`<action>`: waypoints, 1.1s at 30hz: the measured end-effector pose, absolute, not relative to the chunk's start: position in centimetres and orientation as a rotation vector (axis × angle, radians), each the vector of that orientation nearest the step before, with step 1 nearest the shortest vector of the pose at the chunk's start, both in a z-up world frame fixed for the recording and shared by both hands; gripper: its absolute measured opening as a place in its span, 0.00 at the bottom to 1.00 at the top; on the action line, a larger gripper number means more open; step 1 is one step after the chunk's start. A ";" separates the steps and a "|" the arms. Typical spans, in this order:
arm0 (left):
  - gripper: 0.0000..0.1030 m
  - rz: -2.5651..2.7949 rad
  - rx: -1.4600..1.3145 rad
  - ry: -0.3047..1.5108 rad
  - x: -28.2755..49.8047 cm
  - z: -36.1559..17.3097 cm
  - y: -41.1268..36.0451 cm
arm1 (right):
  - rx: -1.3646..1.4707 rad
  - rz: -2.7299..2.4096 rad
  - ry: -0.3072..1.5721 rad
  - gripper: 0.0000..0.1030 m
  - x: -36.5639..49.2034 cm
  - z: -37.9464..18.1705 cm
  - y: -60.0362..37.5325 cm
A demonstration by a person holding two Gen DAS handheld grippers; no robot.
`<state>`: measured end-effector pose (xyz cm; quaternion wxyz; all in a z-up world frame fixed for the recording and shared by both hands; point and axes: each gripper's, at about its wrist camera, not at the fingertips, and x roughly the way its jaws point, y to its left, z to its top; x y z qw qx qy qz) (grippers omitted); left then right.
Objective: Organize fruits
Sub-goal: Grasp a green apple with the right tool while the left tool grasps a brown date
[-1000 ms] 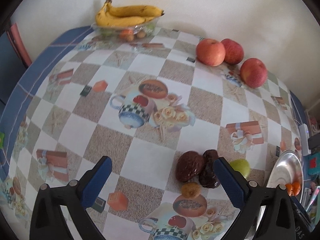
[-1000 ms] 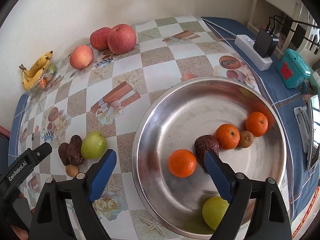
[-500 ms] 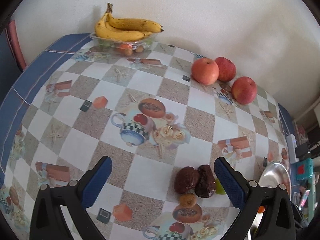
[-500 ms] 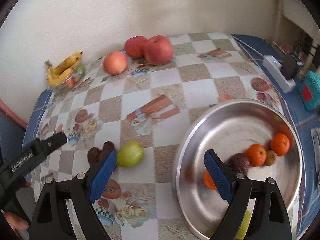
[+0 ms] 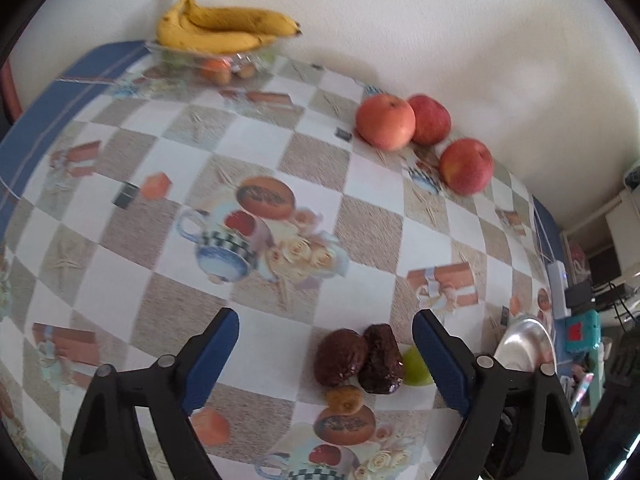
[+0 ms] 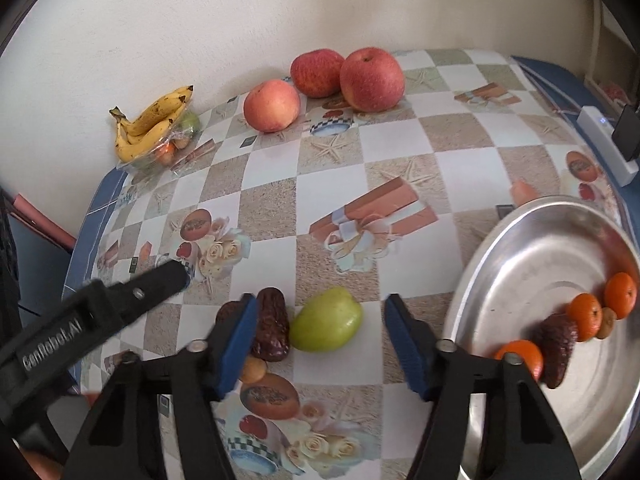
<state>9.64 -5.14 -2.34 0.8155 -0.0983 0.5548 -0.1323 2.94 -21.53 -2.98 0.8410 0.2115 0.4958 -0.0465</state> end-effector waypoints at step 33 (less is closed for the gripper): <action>0.37 -0.239 -0.351 1.354 10.0 -7.4 -4.4 | 0.417 -0.109 1.159 0.51 4.4 -7.0 -20.2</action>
